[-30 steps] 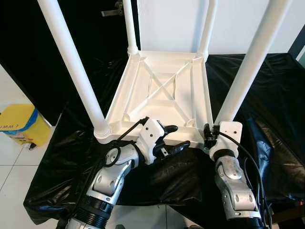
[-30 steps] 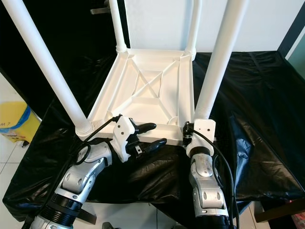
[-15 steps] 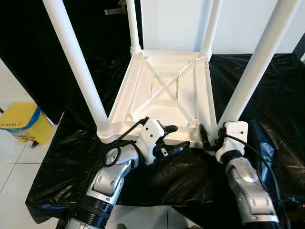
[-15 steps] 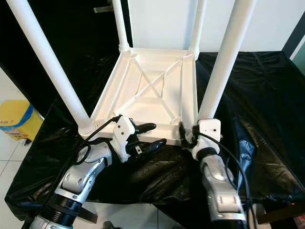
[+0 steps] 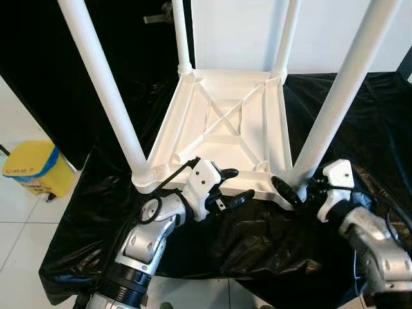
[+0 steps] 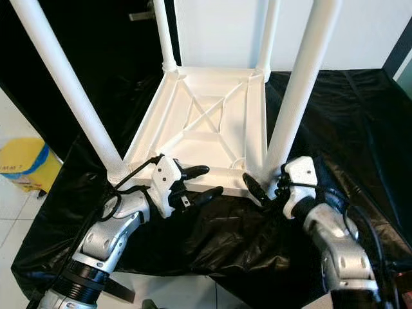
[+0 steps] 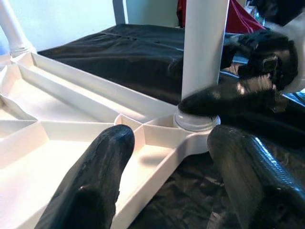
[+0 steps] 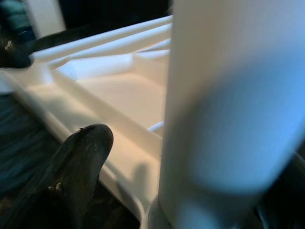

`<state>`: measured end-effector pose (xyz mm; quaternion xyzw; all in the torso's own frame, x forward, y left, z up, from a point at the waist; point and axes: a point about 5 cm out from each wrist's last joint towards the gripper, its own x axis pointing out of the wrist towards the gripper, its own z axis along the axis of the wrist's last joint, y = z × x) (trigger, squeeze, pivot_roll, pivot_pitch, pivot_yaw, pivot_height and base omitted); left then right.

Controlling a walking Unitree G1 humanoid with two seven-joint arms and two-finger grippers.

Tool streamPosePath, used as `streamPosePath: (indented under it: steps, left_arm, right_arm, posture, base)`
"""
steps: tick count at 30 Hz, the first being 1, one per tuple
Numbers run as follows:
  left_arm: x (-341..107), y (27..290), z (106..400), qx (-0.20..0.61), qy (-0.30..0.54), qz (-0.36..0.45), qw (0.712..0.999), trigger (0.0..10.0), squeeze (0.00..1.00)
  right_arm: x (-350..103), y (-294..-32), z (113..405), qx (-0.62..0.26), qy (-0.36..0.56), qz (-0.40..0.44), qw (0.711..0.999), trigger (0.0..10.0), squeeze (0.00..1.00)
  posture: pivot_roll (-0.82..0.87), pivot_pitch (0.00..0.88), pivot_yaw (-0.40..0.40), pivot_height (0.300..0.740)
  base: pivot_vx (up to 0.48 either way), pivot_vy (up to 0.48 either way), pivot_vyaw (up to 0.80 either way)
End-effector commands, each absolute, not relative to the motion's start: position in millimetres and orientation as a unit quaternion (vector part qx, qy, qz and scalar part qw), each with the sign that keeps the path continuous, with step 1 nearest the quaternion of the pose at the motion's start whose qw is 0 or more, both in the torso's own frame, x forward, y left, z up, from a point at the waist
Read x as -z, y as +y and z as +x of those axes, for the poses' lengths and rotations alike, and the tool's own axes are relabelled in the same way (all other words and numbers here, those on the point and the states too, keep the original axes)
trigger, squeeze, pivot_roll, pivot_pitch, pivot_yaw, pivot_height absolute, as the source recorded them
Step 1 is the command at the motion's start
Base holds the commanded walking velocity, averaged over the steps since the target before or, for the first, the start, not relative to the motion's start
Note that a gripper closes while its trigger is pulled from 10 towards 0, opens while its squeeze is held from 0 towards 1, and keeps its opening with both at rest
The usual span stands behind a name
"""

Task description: Building children table

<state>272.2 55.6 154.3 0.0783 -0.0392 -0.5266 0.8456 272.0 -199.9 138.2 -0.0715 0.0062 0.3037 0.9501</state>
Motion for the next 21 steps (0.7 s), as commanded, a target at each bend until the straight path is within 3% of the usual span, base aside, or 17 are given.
streamPosePath:
  steps: [1, 12, 13, 15, 16, 17, 18, 21]
  left_arm:
    - [-156, 55, 274, 0.521, -0.038, 0.076, 0.850, 10.0, 0.00]
    - [-157, 57, 273, 0.522, -0.038, 0.079, 0.848, 10.0, 0.00]
    - [-157, 57, 273, 0.522, -0.037, 0.079, 0.848, 10.0, 0.00]
    - [-157, 57, 273, 0.522, -0.037, 0.079, 0.849, 10.0, 0.00]
    - [-157, 58, 272, 0.521, -0.037, 0.079, 0.849, 10.0, 0.00]
    - [-157, 58, 272, 0.521, -0.037, 0.079, 0.849, 10.0, 0.00]
    - [-157, 58, 272, 0.521, -0.037, 0.079, 0.849, 10.0, 0.00]
    - [-157, 58, 272, 0.521, -0.036, 0.078, 0.849, 10.0, 0.00]
  right_arm:
    - [-132, -191, 273, -0.343, 0.017, -0.073, 0.936, 10.0, 0.00]
    - [-133, -173, 296, -0.416, 0.022, -0.091, 0.905, 10.0, 0.00]
    - [-132, -173, 297, -0.421, 0.023, -0.092, 0.902, 8.5, 0.00]
    - [-132, -173, 298, -0.424, 0.024, -0.092, 0.901, 8.5, 0.00]
    - [-130, -174, 299, -0.425, 0.026, -0.093, 0.900, 2.5, 0.00]
    - [-130, -174, 299, -0.425, 0.026, -0.093, 0.900, 2.5, 0.00]
    - [-129, -175, 299, -0.426, 0.029, -0.094, 0.899, 0.0, 0.00]
    - [-127, -176, 298, -0.425, 0.032, -0.096, 0.900, 0.0, 0.00]
  posture:
    - [-0.13, 0.032, 0.055, 0.740]
    - [-0.11, 0.036, 0.065, 0.740]
    - [-0.11, 0.037, 0.065, 0.740]
    - [-0.11, 0.037, 0.066, 0.740]
    - [-0.11, 0.037, 0.066, 0.740]
    - [-0.11, 0.037, 0.066, 0.740]
    - [-0.11, 0.037, 0.067, 0.740]
    - [-0.11, 0.038, 0.069, 0.740]
  base:
    - [0.000, 0.000, 0.00]
    - [0.000, 0.000, 0.00]
    - [0.000, 0.000, 0.00]
    - [0.000, 0.000, 0.00]
    - [0.000, 0.000, 0.00]
    - [0.000, 0.000, 0.00]
    - [0.000, 0.000, 0.00]
    - [0.000, 0.000, 0.00]
